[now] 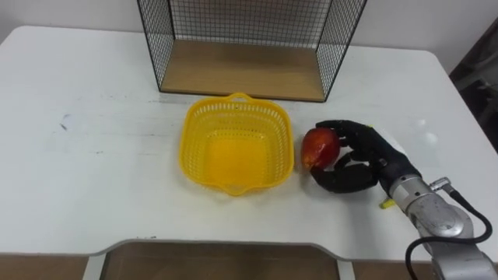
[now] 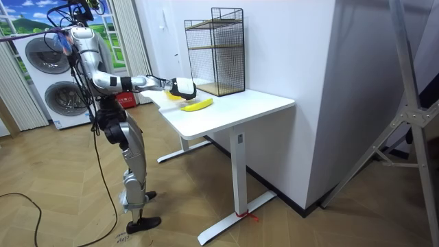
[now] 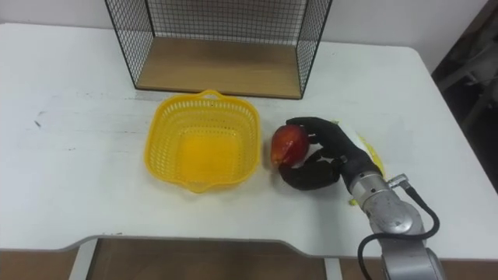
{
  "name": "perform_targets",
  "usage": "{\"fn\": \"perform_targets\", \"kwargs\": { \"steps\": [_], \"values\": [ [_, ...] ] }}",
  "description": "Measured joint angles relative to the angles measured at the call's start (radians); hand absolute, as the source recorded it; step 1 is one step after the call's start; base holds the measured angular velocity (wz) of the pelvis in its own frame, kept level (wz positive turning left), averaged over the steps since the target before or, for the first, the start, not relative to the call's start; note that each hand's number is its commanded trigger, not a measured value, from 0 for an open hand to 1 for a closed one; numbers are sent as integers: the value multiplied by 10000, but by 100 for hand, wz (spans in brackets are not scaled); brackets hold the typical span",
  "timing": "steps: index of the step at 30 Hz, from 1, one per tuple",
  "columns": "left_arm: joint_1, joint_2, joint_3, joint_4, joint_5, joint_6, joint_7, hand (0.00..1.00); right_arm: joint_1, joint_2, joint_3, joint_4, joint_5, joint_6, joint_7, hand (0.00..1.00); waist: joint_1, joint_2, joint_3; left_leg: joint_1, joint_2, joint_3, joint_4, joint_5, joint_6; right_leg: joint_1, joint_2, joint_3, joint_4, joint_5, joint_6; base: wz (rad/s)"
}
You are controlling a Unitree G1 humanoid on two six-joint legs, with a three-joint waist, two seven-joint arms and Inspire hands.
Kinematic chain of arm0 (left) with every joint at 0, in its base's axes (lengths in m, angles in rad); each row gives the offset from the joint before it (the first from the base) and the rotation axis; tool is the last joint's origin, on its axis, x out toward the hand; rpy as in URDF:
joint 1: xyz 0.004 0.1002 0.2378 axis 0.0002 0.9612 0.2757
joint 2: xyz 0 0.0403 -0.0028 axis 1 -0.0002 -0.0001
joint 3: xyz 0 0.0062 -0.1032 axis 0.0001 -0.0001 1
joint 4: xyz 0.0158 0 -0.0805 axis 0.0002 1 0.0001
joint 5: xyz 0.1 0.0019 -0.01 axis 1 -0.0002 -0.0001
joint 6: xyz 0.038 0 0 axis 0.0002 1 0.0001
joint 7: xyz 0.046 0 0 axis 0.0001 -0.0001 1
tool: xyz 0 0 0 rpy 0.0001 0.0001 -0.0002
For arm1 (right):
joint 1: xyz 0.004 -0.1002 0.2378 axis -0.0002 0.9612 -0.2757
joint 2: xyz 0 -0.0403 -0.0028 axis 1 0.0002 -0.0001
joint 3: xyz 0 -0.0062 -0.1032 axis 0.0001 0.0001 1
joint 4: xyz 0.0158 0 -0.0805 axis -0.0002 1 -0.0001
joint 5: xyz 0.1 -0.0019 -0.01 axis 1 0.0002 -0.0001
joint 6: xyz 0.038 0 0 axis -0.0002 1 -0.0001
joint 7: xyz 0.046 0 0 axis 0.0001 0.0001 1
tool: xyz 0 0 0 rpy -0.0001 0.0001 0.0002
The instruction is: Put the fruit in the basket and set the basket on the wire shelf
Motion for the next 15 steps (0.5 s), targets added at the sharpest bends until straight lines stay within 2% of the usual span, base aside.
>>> {"fn": "perform_targets", "kwargs": {
  "steps": [15],
  "values": [
    [41,-2,1,-12,21,-61,-5,0,-122,-16,-92,-29,-2,-121,-195,100,-14,15,15,3,4,33,-53,0,0,-88,2,38,-10,1,-2,0]
  ]
}}
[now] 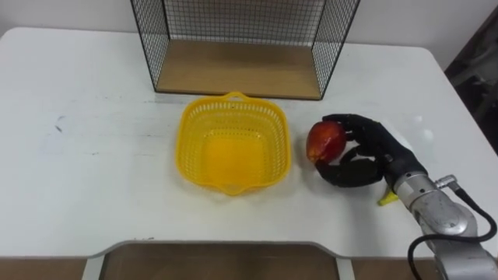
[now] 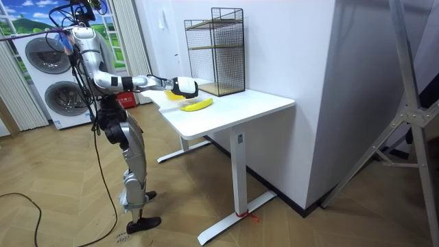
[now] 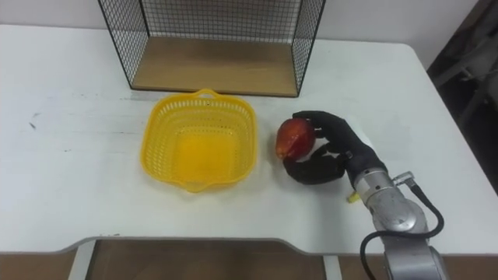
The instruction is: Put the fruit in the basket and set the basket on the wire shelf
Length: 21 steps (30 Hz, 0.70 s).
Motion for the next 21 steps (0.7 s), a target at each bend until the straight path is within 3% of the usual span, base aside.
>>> {"fn": "perform_targets", "kwargs": {
  "steps": [9,15,21],
  "values": [
    [-87,2,38,192,-15,-138,-45,0,-69,-10,15,-612,19,-89,15,100,64,72,62,159,13,153,-55,-2,-1,30,19,180,0,1,1,-6],
    [-117,5,11,326,-23,-150,-173,0,-89,-136,28,-2004,187,-216,24,100,8,73,62,162,-3,-28,-96,-2,-2,86,25,75,-38,1,1,4],
    [-228,12,-92,525,-17,-144,-301,0,-302,-120,141,-2172,448,-408,20,100,115,-1,60,130,-11,-39,-110,-1,-2,62,31,86,-24,0,1,0]
  ]
}}
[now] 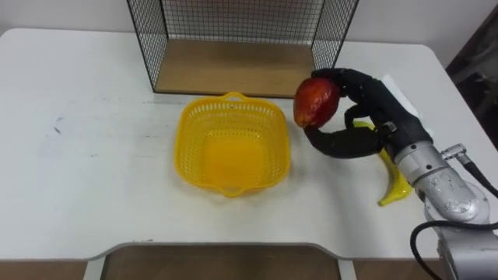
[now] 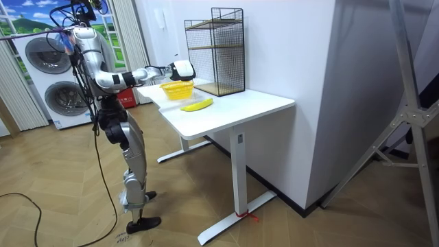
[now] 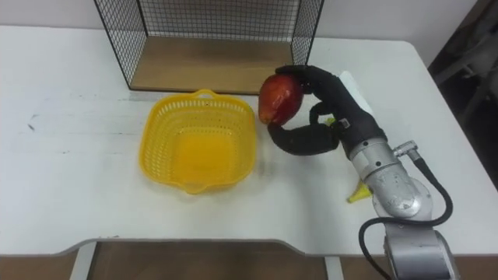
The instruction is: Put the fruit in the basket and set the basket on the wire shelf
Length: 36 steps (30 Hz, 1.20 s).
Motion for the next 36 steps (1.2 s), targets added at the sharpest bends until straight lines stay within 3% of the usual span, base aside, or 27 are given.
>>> {"fn": "perform_targets", "kwargs": {
  "steps": [13,23,24,25,26,36],
  "values": [
    [-303,-16,-5,94,15,17,-289,0,-2,87,691,-1066,-376,36,470,100,412,-79,-37,-362,16,20,111,0,-1,-301,2,-19,75,4,-6,0],
    [-301,-44,-29,-71,12,24,51,0,-2,59,1207,-1064,-569,118,738,100,466,-85,-36,-335,10,33,64,1,1,-293,-7,-9,87,3,-5,0],
    [-316,-45,-30,-120,12,23,137,0,-2,58,1215,-1063,-568,118,776,80,475,-92,-29,-334,10,33,62,1,1,-291,-7,-9,87,3,-5,0],
    [-367,-44,-29,-162,12,21,166,0,-2,56,1226,-1051,-568,118,776,8,475,-90,-25,-336,9,33,59,1,1,-291,-9,-13,85,4,-5,0],
    [-389,-44,-29,-171,11,21,171,0,-1,57,1236,-1045,-569,119,777,0,475,-89,-24,-336,9,33,58,1,1,-291,-10,-13,85,3,-5,0],
    [-488,-44,-54,-235,9,21,341,0,-2,76,1568,-1023,-568,318,789,0,559,-86,-14,-335,7,33,30,1,1,-299,-11,-14,75,3,-5,0]
  ]
}}
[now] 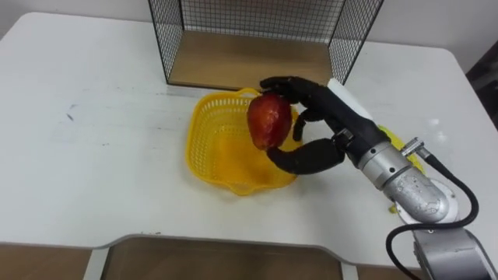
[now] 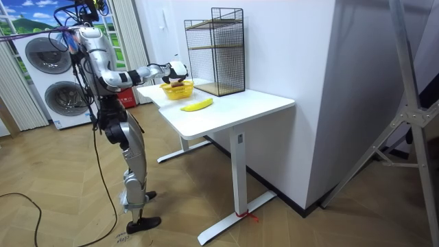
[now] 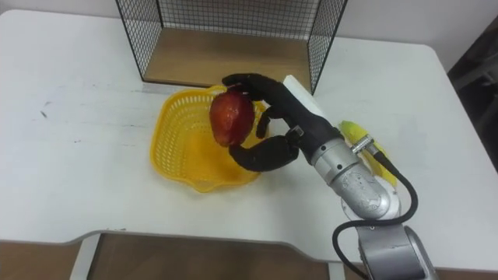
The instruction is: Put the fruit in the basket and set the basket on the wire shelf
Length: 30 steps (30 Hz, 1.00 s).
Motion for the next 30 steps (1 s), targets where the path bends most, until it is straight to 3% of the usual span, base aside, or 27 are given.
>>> {"fn": "perform_targets", "kwargs": {
  "steps": [30],
  "values": [
    [111,-1,-24,0,-14,-15,5,0,0,5,-182,-12,142,2,-172,0,-18,3,19,28,-6,-18,66,1,0,22,-2,-15,-56,0,1,0]
  ]
}}
